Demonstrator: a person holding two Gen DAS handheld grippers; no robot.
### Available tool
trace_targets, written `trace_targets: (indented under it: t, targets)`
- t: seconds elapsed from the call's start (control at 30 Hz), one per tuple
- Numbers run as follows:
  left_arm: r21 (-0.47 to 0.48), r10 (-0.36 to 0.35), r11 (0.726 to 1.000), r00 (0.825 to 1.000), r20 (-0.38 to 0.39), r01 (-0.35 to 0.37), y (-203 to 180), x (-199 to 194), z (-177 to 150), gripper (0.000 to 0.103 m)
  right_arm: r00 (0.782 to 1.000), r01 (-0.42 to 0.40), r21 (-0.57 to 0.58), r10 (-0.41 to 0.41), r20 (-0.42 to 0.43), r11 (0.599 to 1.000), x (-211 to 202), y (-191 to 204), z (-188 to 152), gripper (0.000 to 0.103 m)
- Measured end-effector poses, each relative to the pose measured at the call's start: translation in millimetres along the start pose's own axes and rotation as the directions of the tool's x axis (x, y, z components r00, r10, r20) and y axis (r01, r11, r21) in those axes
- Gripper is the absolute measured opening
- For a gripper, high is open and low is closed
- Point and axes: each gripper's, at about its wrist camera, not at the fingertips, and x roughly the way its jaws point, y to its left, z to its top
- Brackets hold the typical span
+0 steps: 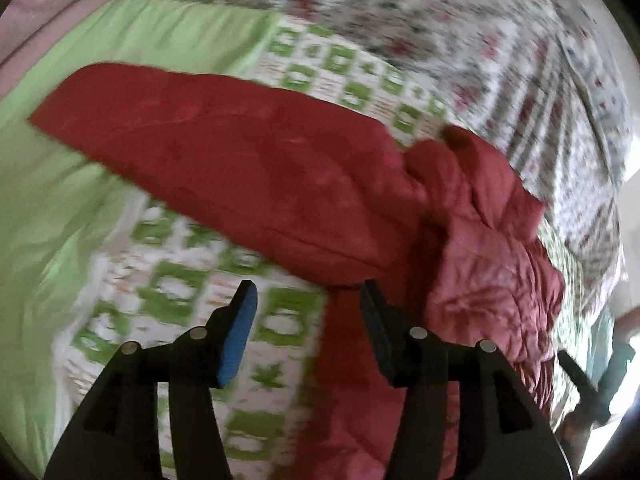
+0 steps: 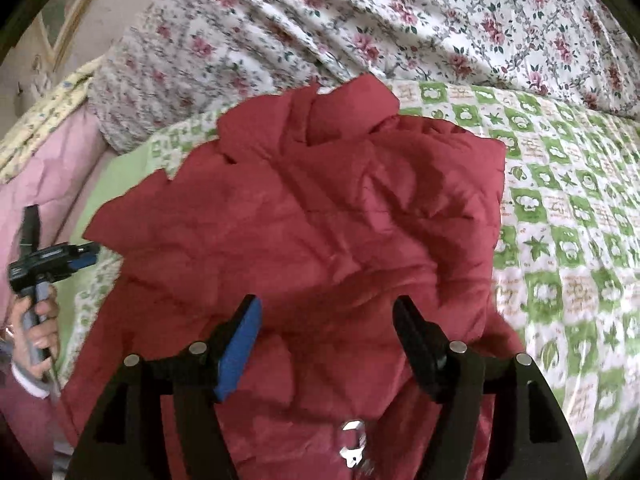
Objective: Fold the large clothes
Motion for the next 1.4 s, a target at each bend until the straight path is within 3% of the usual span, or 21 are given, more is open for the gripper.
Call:
trace_targets:
  t: [0.1,0.43,0.57,0.87,0.93,1.0,1.17,1.4]
  targets:
    - [-0.064,0.031,0.998,0.999,0.027,-0.029,31,-4,7,0.066,0.999,-0.033,0.003,0.032,0.013,0.999,-17,9,-8,0.070]
    - [-0.301,0.127,0.948,0.990,0.060,-0.104,136,5,48,0.066,0.996,-0.089,-0.005,0.089,0.022,0.996,-51,34,-37,0.071]
    - [-0.397,0.074,0.917,0.994,0.081,-0.036,173,21,70,0.066,0.996,-0.093,-0.003,0.093,0.016,0.996,-54,44,-46,0.071]
    - [-0.492,0.108,0.871,0.983,0.149,-0.021,195,32,95,0.064,0.995,-0.102,0.007,0.102,-0.014,0.995,-48,48,-57,0.071]
    - [-0.470,0.105,0.883,0.983,0.150,-0.022,192,32,101,0.023,0.995,-0.104,0.013,0.104,-0.012,0.995,-49,47,-58,0.071]
    - [-0.444,0.082,0.896,0.984,0.159,-0.003,187,27,103,0.013,0.994,-0.106,0.016,0.106,-0.006,0.994,-51,45,-59,0.071]
    - [-0.332,0.047,0.943,0.972,0.232,0.033,150,-7,98,0.008,0.994,-0.111,0.036,0.111,0.007,0.993,-53,41,-59,0.071]
    - [-0.107,-0.114,0.983,0.949,0.295,0.151,60,-54,72,0.008,0.991,-0.134,0.046,0.134,0.022,0.990,-57,41,-58,0.071]
